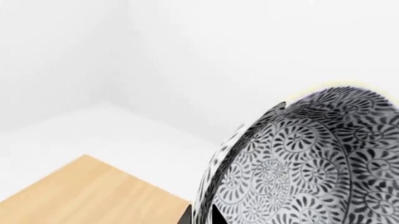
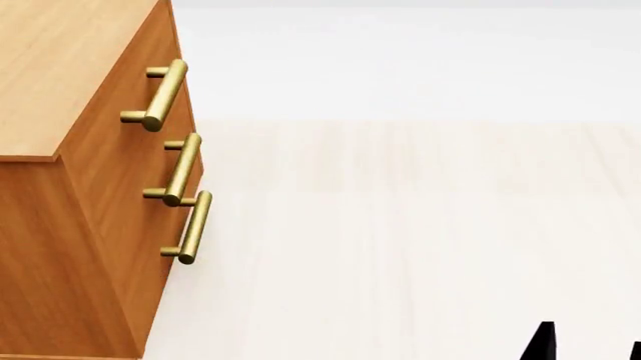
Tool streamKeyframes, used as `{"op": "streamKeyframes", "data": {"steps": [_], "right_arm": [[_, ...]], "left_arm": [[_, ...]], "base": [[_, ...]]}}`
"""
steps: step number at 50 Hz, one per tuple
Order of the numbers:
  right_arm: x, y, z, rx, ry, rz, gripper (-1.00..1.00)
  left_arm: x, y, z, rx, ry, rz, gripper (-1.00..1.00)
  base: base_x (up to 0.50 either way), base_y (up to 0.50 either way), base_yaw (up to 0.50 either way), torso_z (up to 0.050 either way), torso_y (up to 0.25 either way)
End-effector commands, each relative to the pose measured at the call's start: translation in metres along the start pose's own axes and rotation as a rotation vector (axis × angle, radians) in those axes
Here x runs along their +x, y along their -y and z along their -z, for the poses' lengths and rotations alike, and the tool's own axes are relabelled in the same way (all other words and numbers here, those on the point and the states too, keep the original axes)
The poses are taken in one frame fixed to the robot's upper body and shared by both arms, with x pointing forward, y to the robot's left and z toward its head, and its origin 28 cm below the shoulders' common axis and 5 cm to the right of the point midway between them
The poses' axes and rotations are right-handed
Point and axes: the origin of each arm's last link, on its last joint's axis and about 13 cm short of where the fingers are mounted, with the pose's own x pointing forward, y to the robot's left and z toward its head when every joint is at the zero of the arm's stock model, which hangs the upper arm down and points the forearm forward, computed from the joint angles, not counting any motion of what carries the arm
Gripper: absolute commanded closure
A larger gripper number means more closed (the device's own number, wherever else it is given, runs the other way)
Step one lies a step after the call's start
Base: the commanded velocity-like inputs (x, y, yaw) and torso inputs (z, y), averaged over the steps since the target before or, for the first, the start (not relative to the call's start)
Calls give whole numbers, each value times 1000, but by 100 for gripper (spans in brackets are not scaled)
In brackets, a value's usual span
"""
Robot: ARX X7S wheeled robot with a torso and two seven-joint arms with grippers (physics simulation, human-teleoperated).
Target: Put the bowl on top of the cabinet.
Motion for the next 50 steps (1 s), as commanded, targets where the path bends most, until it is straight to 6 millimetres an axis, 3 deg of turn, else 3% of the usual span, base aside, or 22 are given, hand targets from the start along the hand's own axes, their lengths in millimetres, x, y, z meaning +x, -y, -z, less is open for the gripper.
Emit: {"op": "streamKeyframes", "data": {"steps": [1, 18, 37, 50], "right_arm": [[-1, -1, 0, -6, 1, -3, -100], [-1, 3, -3, -5, 14, 21, -100], [-1, 3, -3, -16, 24, 31, -100], [-2, 2, -2, -19, 24, 29, -100]], "left_arm": [[8, -9, 6, -50, -29, -109, 100], [19, -15, -14, -138, -74, -213, 100], [37, -34, -5, -287, -198, -256, 100], [37, -43, -4, -336, -225, -212, 100]], "base": [[0, 0, 0, 0, 0], [0, 0, 0, 0, 1], [0, 0, 0, 0, 1], [0, 0, 0, 1, 0]]}}
